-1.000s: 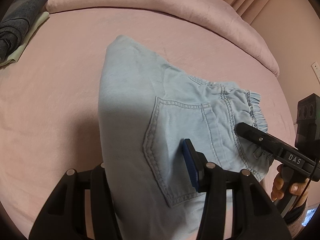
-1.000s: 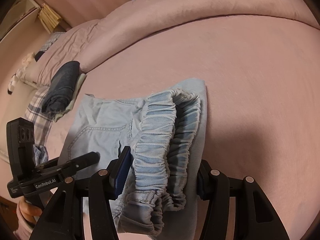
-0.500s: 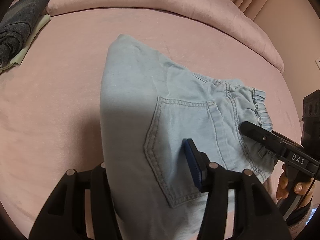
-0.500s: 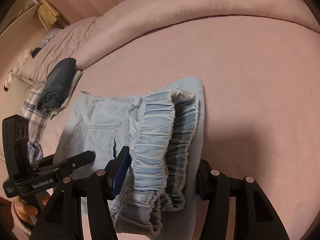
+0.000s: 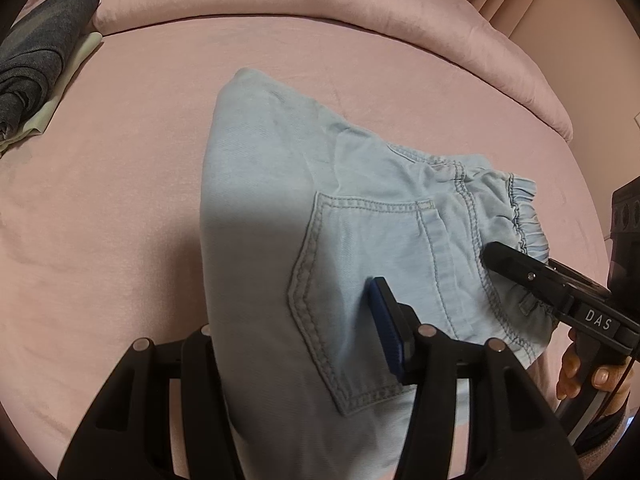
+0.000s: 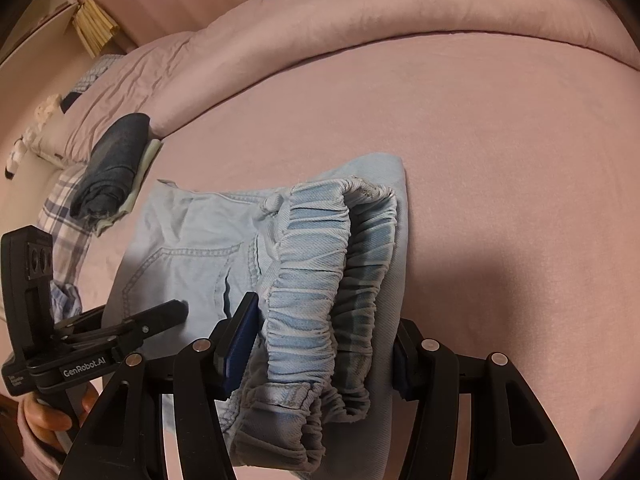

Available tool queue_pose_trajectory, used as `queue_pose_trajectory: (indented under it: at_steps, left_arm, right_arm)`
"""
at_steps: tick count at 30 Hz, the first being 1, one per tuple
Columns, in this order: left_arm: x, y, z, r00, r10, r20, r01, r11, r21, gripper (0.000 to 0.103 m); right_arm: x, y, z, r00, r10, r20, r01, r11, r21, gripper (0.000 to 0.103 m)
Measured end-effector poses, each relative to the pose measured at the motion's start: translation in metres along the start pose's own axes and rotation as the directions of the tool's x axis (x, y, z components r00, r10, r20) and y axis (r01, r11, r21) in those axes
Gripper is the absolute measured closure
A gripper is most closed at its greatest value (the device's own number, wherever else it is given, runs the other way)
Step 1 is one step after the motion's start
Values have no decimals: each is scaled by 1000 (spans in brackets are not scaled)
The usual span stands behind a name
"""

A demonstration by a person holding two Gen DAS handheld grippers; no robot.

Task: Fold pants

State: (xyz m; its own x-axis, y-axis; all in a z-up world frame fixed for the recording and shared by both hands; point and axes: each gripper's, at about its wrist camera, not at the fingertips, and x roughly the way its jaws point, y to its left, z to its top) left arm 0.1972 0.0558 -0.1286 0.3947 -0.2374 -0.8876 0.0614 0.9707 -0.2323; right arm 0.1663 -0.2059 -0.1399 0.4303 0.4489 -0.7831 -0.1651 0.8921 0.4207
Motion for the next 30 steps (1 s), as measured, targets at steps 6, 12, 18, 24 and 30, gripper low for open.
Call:
queue_pose_trajectory:
  at_steps: [6,12,18,24,30]
  left_arm:
    - [0,-2,0,1000,10,1,-10,1000,2,49]
    - [0,-2,1,1000,21,4,-21,1000,6,49]
    - [0,-2,1,999,41,8,-41,999,9,47]
    - [-1,-2,0,997,73,18,-73,997,17,43]
    - [-4,0,0,994,109,30,-109,994,16,40]
  right_arm:
    - [0,1,0,1000,-9,0,9,1000,-4,47]
    - [0,2,0,1000,-16,2,16,1000,-8,47]
    - [0,3,0,1000,-22,4,23,1000,-9,47]
    - [-1,4,-2,1000,-30,6,30,1000,-3,46]
    - [-1,5,-1,999,-38,6,38,999,-1,45]
